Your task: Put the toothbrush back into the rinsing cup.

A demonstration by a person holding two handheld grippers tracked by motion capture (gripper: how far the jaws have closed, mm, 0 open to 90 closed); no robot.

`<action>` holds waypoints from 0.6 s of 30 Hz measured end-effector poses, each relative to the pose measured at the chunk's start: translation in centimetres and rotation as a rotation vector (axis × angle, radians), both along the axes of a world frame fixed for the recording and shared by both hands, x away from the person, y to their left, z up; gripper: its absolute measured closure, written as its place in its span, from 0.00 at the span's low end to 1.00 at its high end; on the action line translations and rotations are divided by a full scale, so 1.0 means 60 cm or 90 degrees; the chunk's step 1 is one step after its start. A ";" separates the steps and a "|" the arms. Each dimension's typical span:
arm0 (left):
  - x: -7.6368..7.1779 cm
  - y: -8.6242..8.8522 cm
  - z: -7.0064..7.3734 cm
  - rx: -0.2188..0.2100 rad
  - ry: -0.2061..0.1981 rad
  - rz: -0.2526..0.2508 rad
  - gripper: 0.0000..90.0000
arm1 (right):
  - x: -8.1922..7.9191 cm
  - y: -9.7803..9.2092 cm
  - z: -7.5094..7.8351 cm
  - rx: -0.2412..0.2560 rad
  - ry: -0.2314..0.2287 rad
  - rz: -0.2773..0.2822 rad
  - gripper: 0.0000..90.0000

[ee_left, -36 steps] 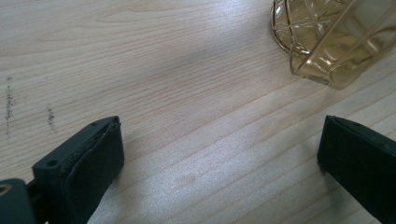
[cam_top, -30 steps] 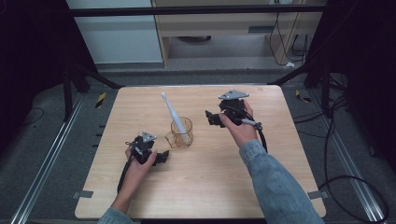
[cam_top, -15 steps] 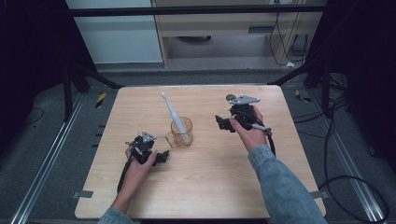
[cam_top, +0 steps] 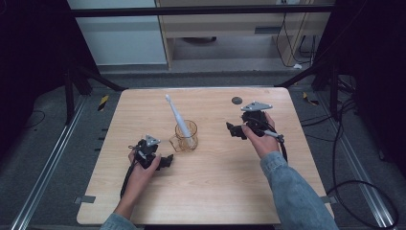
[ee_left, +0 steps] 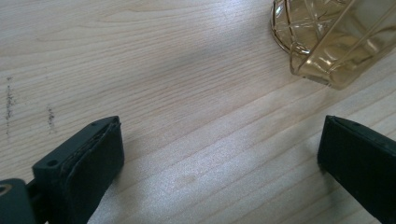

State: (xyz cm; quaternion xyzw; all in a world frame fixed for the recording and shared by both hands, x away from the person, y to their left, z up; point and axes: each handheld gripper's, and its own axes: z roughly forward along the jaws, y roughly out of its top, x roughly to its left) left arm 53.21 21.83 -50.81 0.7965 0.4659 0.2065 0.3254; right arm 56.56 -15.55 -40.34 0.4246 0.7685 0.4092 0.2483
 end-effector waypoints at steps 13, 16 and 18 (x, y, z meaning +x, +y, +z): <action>0.000 0.000 0.000 0.000 0.000 0.000 0.00 | -0.006 -0.039 -0.031 -0.014 0.021 -0.016 0.13; 0.000 0.000 0.000 -0.001 0.000 0.000 0.00 | -0.008 -0.047 -0.038 -0.017 0.027 -0.019 0.13; 0.000 0.000 0.000 -0.001 0.000 0.000 0.00 | -0.011 -0.052 -0.043 -0.015 0.030 -0.022 0.13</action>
